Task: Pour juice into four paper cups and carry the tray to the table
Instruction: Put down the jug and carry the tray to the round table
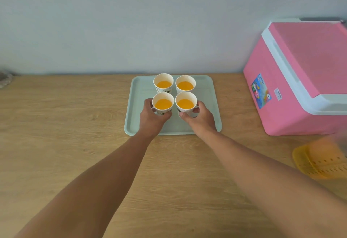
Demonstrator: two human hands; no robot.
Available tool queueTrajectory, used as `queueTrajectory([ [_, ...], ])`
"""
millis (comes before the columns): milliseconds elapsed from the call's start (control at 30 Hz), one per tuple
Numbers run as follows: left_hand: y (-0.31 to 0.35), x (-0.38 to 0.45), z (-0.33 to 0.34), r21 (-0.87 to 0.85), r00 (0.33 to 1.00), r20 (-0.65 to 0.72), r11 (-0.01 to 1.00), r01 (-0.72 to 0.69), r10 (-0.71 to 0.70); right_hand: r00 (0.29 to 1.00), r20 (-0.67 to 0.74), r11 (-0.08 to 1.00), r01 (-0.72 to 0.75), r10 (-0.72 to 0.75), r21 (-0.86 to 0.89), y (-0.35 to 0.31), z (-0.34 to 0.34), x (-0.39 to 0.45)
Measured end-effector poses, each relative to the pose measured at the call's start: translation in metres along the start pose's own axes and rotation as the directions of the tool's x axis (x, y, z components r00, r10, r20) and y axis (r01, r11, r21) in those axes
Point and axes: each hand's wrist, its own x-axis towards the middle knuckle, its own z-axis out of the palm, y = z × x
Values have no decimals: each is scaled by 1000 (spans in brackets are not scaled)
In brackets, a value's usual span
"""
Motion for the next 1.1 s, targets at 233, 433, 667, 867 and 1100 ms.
queueTrajectory([
  [233, -11, 8, -16, -7, 981, 193, 1000, 11, -10, 988, 155, 1000, -21, 24, -23, 13, -14, 5],
  [433, -13, 48, -58, -149, 979, 189, 983, 104, -75, 981, 113, 986, -162, 156, 43, 19, -46, 46],
  [667, 36, 104, -44, -335, 952, 252, 906, 257, -177, 956, 253, 941, -213, 146, 262, -30, -50, 94],
  [867, 51, 114, -26, -307, 949, 272, 920, 245, -162, 938, 316, 929, -240, 146, 281, -42, -36, 105],
  [1100, 48, 113, -19, -321, 961, 237, 922, 215, -142, 938, 306, 926, -252, 162, 280, -38, -30, 110],
])
